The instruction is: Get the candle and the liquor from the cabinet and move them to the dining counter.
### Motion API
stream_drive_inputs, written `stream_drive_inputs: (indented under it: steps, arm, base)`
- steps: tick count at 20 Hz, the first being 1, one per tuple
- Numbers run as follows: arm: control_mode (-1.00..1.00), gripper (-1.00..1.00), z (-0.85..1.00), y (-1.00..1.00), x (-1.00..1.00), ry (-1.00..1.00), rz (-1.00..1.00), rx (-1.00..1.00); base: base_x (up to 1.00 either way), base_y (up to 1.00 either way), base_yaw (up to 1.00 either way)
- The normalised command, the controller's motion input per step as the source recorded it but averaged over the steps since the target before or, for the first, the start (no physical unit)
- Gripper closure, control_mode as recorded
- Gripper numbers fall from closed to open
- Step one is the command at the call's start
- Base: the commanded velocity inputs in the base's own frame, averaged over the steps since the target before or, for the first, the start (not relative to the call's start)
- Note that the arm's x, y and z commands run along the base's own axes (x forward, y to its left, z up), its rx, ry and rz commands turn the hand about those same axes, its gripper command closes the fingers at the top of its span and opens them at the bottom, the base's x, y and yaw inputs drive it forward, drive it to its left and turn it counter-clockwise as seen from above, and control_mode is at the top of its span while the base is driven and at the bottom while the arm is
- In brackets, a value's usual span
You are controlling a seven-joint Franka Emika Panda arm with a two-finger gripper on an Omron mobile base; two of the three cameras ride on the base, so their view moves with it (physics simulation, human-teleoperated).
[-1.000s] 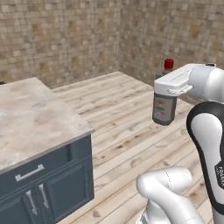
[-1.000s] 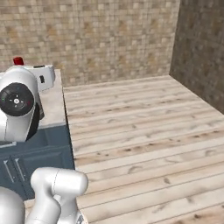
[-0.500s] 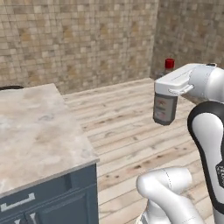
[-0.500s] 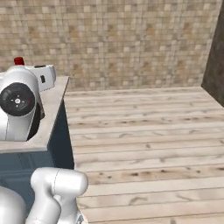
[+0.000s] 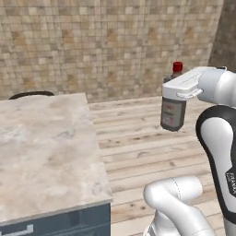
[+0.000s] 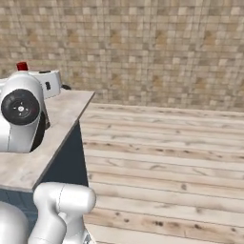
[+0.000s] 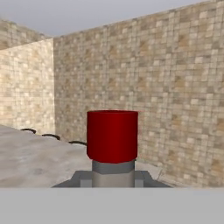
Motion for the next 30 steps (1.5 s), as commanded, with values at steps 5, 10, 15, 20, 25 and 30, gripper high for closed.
stream_drive_inputs:
  steps: [5,10,15,20,25,30]
  arm:
    - [1.00,1.00,0.00,0.00,0.00,0.00,0.00,0.00]
    - [1.00,1.00,0.00,0.00,0.00,0.00,0.00,0.00]
    - [1.00,1.00,0.00,0.00,0.00,0.00,0.00,0.00]
    - [1.00,1.00,0.00,0.00,0.00,0.00,0.00,0.00]
    - [1.00,1.00,0.00,0.00,0.00,0.00,0.00,0.00]
    - [1.00,1.00,0.00,0.00,0.00,0.00,0.00,0.00]
  base:
    - [0.25,-0.42,0.46]
    - [0.07,-0.55,0.44]
    - [0.26,-0.54,0.44]
    - [0.37,-0.54,0.43]
    - [0.42,-0.50,0.43]
    - [0.44,-0.50,0.43]
